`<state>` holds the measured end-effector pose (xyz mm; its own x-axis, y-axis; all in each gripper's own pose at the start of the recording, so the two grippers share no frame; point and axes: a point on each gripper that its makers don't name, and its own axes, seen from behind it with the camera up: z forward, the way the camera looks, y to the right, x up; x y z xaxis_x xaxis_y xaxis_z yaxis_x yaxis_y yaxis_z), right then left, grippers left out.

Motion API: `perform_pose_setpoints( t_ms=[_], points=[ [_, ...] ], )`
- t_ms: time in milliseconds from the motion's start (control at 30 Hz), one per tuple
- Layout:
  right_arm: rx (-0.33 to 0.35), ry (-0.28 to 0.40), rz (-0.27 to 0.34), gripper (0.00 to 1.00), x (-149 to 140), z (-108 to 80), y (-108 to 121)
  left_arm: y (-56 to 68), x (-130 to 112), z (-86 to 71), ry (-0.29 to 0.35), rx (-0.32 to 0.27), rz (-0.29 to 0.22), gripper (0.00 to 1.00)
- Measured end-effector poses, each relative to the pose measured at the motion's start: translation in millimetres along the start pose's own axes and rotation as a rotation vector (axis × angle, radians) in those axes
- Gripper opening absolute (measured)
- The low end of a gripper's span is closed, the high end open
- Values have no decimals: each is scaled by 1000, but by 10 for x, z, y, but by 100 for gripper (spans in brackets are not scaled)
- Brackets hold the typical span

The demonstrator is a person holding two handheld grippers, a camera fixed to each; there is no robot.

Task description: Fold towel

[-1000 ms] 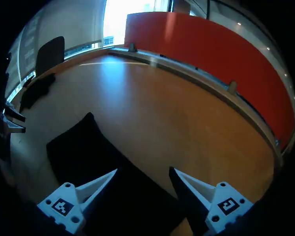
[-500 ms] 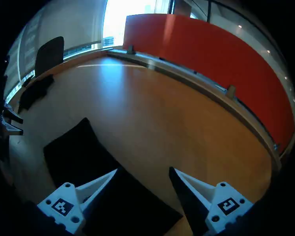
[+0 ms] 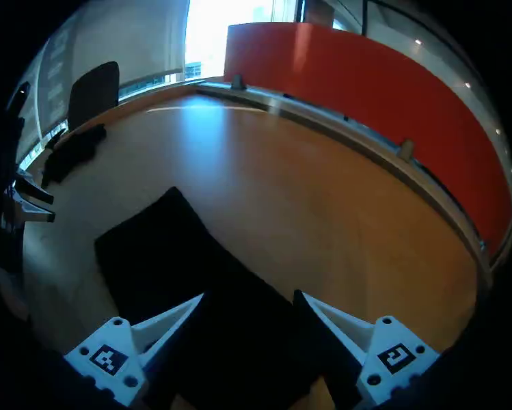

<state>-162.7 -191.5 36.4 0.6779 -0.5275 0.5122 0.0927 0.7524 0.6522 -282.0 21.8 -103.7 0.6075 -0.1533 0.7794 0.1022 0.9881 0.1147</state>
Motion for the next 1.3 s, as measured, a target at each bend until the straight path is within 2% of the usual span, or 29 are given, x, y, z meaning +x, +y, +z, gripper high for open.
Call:
perform_pose_setpoints(
  t_ms=[300,800,1300],
  points=[
    [-9,-13,10,91,-114,-24,15,57,17,2,4,-8,9,91],
    [-44,-29,9,91,-224,-115,253,83,21,9,4,-8,11,91],
    [-75,-22,4,91,-109,-85,481,95,36,1,8,-8,15,91]
  ],
)
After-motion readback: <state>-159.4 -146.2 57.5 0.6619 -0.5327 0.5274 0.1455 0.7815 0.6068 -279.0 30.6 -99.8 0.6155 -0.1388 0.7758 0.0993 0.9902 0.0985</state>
